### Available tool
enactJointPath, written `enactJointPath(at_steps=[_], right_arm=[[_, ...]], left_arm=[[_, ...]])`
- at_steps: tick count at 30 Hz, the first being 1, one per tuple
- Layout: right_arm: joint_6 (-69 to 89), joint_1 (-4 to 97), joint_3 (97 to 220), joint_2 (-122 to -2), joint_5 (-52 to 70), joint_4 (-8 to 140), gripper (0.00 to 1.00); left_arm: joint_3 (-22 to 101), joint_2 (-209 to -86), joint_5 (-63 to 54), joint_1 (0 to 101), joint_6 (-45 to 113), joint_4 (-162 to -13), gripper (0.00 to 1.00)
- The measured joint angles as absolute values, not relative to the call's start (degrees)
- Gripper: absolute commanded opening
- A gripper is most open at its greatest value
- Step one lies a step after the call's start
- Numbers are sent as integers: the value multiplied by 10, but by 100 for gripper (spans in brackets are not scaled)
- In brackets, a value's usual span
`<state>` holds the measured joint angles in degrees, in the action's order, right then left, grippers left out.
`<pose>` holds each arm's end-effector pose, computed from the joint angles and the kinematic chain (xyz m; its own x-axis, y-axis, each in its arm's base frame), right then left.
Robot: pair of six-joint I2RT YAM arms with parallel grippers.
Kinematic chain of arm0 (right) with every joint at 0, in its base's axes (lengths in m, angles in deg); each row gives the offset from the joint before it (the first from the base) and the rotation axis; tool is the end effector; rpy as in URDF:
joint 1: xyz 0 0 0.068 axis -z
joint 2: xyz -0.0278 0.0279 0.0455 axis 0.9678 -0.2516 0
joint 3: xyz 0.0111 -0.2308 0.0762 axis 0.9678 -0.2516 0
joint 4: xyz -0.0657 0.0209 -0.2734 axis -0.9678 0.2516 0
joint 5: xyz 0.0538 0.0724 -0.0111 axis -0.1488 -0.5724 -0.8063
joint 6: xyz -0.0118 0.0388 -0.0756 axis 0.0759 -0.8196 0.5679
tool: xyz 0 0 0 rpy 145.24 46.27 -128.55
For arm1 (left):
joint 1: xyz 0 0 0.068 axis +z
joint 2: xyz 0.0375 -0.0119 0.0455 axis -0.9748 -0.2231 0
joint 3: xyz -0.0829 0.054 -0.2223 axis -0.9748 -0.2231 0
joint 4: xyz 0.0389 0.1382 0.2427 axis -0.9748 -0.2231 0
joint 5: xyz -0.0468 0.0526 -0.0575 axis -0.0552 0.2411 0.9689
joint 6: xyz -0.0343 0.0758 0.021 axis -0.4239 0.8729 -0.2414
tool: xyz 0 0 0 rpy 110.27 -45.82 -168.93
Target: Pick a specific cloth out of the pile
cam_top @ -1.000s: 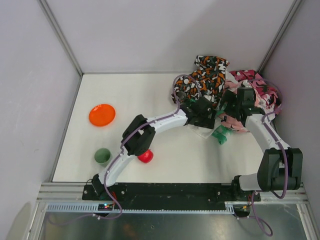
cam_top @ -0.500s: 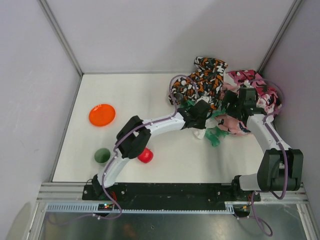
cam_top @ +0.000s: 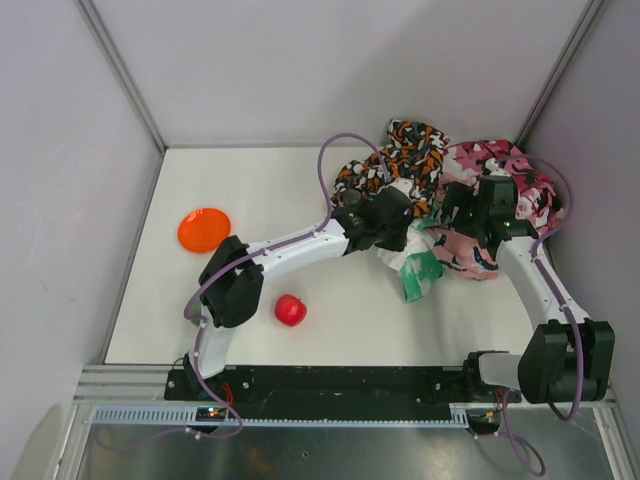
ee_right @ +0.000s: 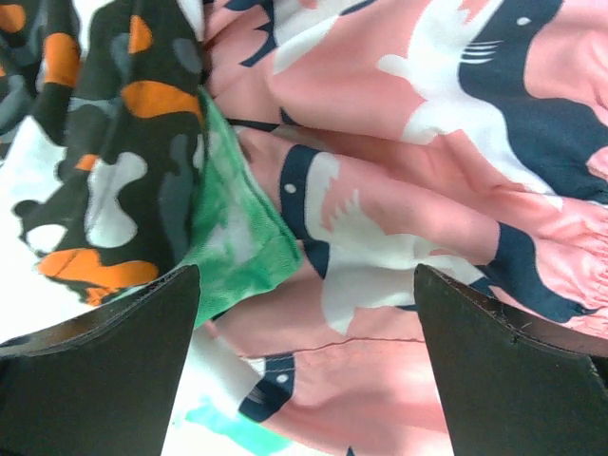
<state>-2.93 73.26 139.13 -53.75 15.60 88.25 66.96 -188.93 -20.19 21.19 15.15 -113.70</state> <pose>0.3396 0.0138 0.2237 -0.6087 0.3183 -0.7267 0.1714 0.9471 0.2712 0.2936 -0.4161 0.2020 -0.7067 0.1495 -0.6916 0.4731 0.8266 -0.3048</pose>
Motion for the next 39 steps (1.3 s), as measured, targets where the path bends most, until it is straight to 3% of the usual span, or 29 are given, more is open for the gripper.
enactJointPath(at_steps=[2,4,11,19,23,31,39], right_arm=[[-25,723,1391,-531,157,887,99],[-23,716,1391,-524,157,890,99],[-19,688,1391,-499,158,919,99],[-28,601,1390,-476,103,941,96],[-54,603,1388,-510,79,941,92],[-112,668,1380,-645,75,902,88],[-150,814,1386,-722,102,851,87]], left_arm=[[670,-1889,-198,212,152,-1144,31],[670,-1889,-195,212,152,-1149,20],[677,-1890,-193,212,157,-1171,2],[680,-1890,-186,213,161,-1183,1],[680,-1889,-182,217,162,-1189,5],[639,-1853,-173,218,173,-1194,1],[529,-1727,-180,231,175,-1177,1]])
